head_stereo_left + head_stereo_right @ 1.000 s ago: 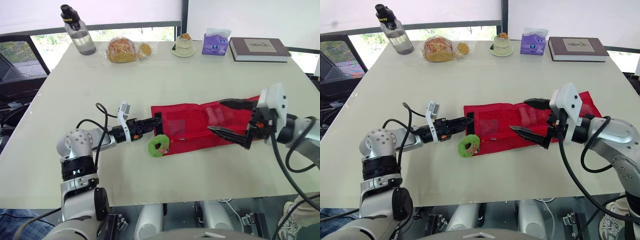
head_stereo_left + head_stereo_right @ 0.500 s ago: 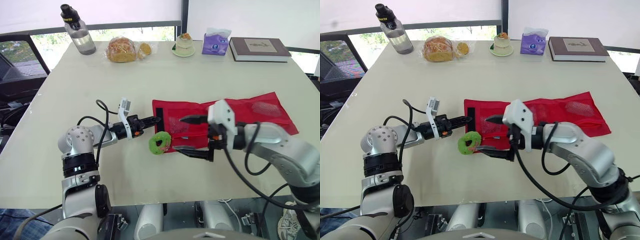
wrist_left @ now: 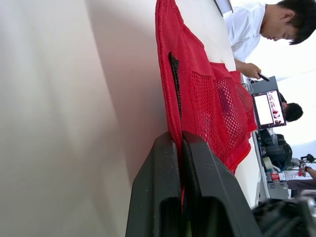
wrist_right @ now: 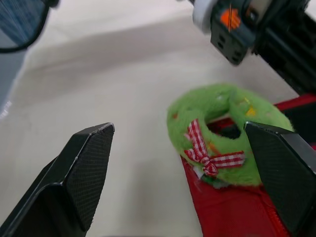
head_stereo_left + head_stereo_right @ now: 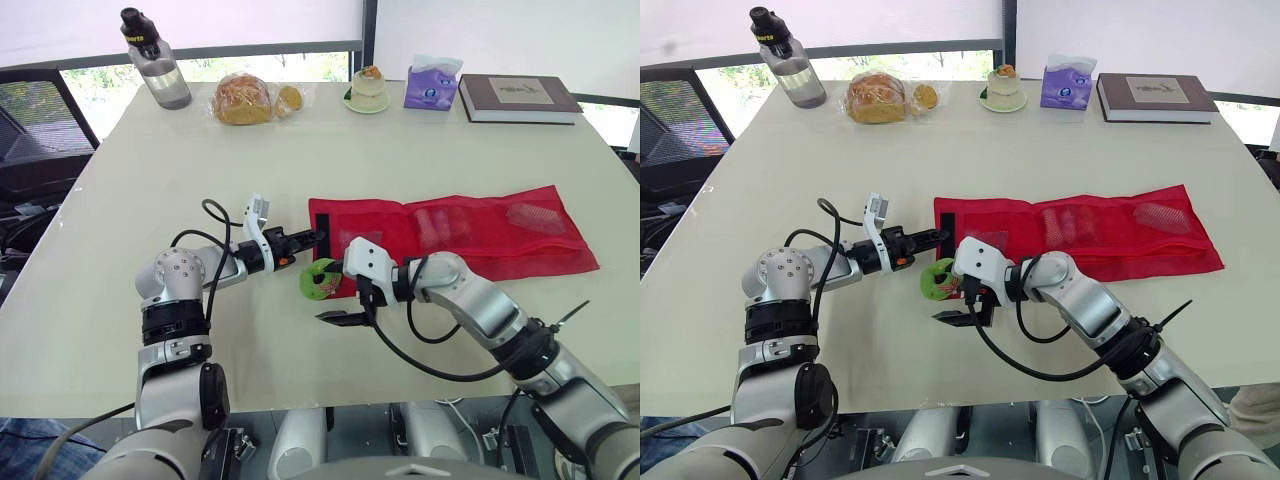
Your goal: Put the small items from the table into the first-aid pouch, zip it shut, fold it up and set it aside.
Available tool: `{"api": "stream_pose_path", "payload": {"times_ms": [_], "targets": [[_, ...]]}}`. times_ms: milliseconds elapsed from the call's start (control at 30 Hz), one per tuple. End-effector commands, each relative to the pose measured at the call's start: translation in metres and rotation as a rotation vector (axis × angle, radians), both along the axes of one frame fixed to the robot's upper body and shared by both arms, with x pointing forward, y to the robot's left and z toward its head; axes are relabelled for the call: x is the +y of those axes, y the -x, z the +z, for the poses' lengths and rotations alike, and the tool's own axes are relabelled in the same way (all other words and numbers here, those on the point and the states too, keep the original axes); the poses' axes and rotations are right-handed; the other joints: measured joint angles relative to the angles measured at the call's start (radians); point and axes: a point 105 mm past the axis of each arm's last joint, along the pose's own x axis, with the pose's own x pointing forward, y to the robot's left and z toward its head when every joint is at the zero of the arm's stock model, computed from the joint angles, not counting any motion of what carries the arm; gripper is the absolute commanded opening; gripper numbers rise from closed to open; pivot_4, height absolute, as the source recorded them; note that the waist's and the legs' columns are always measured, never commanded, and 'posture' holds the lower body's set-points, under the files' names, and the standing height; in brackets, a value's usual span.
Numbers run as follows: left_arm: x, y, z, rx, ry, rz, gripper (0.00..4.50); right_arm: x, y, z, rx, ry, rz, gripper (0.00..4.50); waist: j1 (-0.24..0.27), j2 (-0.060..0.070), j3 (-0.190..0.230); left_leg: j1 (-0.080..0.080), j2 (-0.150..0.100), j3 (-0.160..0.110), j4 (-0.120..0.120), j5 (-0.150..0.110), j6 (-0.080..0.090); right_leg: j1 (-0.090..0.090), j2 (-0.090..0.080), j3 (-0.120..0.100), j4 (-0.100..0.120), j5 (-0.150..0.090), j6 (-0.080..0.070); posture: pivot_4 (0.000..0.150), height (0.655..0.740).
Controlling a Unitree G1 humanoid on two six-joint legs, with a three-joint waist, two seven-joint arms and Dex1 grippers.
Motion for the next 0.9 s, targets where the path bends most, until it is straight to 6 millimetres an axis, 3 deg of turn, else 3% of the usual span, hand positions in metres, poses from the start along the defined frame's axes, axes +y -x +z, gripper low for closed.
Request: {"api": "stream_pose_path", "payload": {"times_ms": [33,167,367,433,467,533,733,900], "targets": [[-0.003,-0.004,0.012,-0.049,0.016,-0.006,0.16,0.007,0.000,0.001,-0.059,0.027,0.046,4.50,-0.001,0.000,0.000,0.000,0.000,0.000,0.000,0.000,0.000,0.000,0.000,0.000,0.000,0.000,0.000,0.150,0.7400],[-0.002,-0.007,0.012,-0.056,0.021,0.007,0.16,-0.001,-0.011,-0.020,-0.101,0.157,-0.001,4.50,0.000,0.000,0.000,0.000,0.000,-0.001,-0.001,0.001,-0.002,0.000,0.000,-0.001,0.000,0.000,0.000,0.150,0.7400],[-0.003,-0.005,0.008,-0.053,0.026,0.011,0.00,-0.007,-0.013,-0.018,-0.103,0.146,-0.030,2.02,0.002,0.000,0.000,0.001,0.000,-0.002,-0.001,0.002,-0.003,0.000,0.000,-0.001,0.001,0.000,0.000,0.150,0.7400],[-0.004,-0.005,0.007,-0.052,0.031,0.013,0.00,-0.006,-0.012,-0.012,-0.084,0.100,-0.046,1.38,0.003,0.000,0.000,0.001,0.000,-0.002,-0.001,0.002,-0.003,0.000,0.000,-0.001,0.001,0.000,0.000,0.150,0.7400],[-0.004,-0.005,0.007,-0.053,0.036,0.012,0.00,-0.004,-0.010,-0.006,-0.059,0.052,-0.059,0.76,0.003,0.000,0.000,0.000,0.000,-0.002,-0.001,0.002,-0.003,0.000,0.000,-0.001,0.001,0.000,0.000,0.150,0.7400],[-0.004,-0.005,0.008,-0.056,0.041,0.011,0.00,-0.002,-0.007,0.001,-0.019,-0.023,-0.087,0.02,0.002,0.000,0.000,0.000,0.000,-0.002,-0.001,0.002,-0.003,0.000,0.000,-0.002,0.001,0.000,0.000,0.150,0.7400],[-0.001,-0.003,0.006,-0.063,0.040,0.025,0.00,-0.016,-0.007,0.022,0.073,-0.230,-0.210,0.02,0.001,0.000,0.000,0.000,0.000,-0.002,-0.001,0.002,-0.003,0.000,0.000,-0.001,0.001,0.000,0.000,0.150,0.7400],[0.002,0.001,0.001,-0.067,0.028,0.028,0.00,-0.039,-0.008,0.034,0.114,-0.401,-0.341,0.02,0.000,0.000,0.000,0.001,0.000,-0.002,-0.002,0.002,-0.003,0.000,0.000,-0.001,0.000,0.000,0.000,0.150,0.7400]]}}
